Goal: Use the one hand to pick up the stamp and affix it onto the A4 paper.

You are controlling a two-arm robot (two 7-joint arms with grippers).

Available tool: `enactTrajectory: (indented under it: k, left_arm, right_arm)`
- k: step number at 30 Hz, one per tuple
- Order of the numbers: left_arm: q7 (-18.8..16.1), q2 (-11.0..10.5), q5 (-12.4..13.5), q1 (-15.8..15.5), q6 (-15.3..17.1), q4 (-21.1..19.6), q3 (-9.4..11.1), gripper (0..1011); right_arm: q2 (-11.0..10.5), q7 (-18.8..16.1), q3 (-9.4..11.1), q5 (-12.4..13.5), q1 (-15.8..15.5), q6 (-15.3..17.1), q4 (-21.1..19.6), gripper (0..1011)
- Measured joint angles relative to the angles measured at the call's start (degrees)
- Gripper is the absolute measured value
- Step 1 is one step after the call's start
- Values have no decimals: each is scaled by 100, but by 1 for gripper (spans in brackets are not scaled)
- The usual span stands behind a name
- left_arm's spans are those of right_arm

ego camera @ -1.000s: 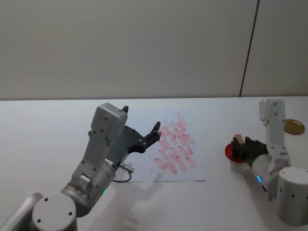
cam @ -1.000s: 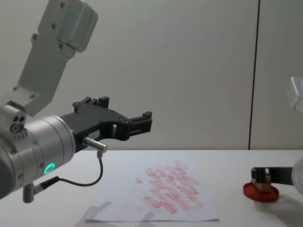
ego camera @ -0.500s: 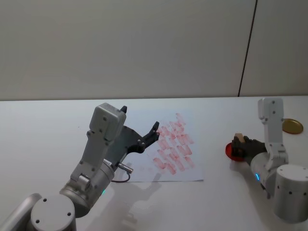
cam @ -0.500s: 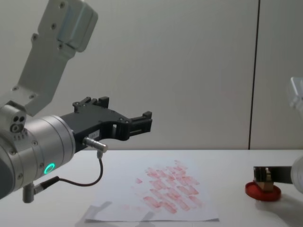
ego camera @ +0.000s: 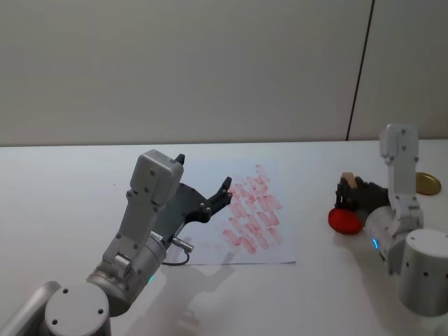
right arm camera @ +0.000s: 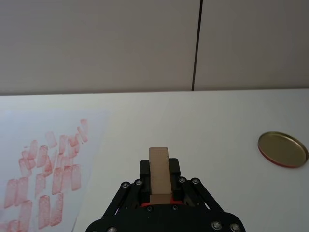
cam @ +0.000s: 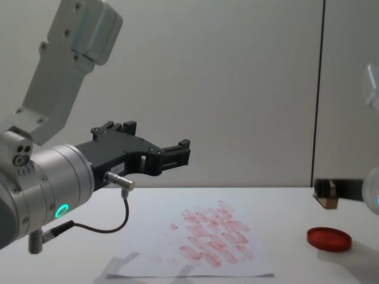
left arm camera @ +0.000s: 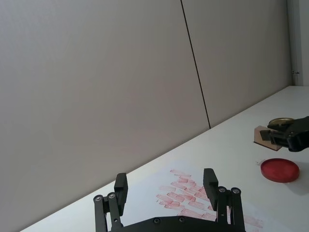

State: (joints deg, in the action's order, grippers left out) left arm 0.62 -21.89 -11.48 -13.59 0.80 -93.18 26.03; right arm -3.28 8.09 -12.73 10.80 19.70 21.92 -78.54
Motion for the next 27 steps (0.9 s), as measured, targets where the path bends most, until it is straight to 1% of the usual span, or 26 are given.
enactTrajectory:
  k: [7, 13, 19, 26, 27]
  left_arm:
    - [0, 0, 0, 0, 0, 0, 0, 993]
    - [0, 0, 0, 0, 0, 0, 0, 993]
    - [0, 0, 0, 0, 0, 0, 0, 993]
    - [0, 0, 0, 0, 0, 0, 0, 993]
    - [0, 0, 0, 0, 0, 0, 0, 993]
  right_arm:
    - [44, -96, -58, -81, -11, -34, -183, 219]
    - [145, -168, -146, -145, 27, 73, -231, 219]
    - [323, -187, -278, -192, 144, 355, -132, 219]
    - [514, -144, -389, -228, 299, 661, 98, 219]
    - [514, -144, -389, -228, 299, 661, 98, 219]
